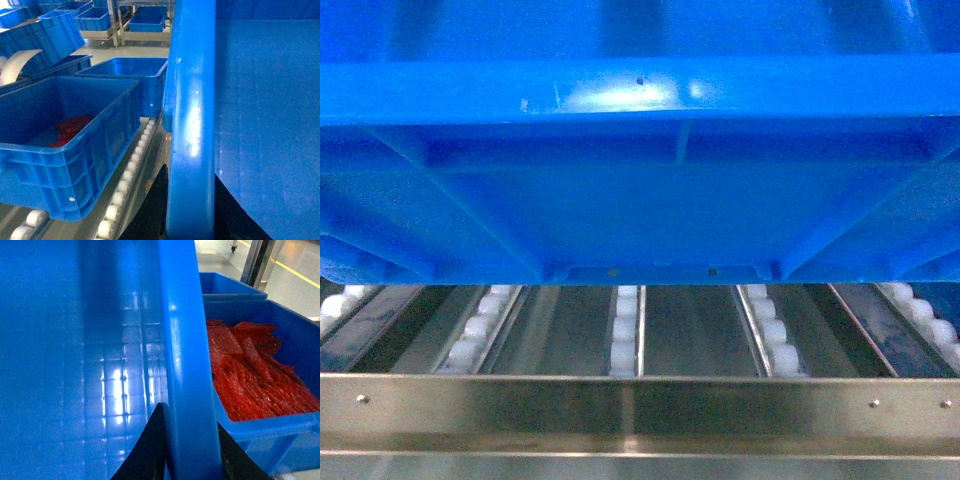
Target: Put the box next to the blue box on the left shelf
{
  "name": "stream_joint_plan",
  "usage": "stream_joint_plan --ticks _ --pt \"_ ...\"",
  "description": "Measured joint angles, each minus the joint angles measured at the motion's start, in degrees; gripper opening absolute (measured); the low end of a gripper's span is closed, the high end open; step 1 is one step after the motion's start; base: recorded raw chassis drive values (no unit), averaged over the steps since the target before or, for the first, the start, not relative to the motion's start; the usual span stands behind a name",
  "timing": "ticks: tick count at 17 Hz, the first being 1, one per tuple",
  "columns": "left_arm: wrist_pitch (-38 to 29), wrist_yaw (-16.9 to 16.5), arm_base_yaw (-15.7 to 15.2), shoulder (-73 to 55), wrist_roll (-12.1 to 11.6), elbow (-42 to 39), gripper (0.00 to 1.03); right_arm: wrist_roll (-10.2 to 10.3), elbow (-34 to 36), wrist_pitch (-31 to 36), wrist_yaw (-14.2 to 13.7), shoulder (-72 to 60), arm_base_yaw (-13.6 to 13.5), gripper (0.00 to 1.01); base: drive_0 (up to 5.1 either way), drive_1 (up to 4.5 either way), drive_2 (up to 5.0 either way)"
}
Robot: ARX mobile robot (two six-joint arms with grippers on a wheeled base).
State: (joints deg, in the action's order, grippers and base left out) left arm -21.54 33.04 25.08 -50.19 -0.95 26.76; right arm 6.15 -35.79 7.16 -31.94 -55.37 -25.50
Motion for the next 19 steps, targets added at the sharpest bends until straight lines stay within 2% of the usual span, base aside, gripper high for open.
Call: stream_joint_plan --ticks 10,19 --pt "-0.2 0.0 0.0 0.0 -0.1 0.0 0.11 0.0 0.0 0.1 0.0 0.0 0.0 0.13 0.0 4.26 -4.2" --pt "-0.1 0.0 0.0 -0.3 0.0 0.0 0.11 0.0 0.0 0.0 0.0 0.0 0.0 0.13 0.0 0.0 0.0"
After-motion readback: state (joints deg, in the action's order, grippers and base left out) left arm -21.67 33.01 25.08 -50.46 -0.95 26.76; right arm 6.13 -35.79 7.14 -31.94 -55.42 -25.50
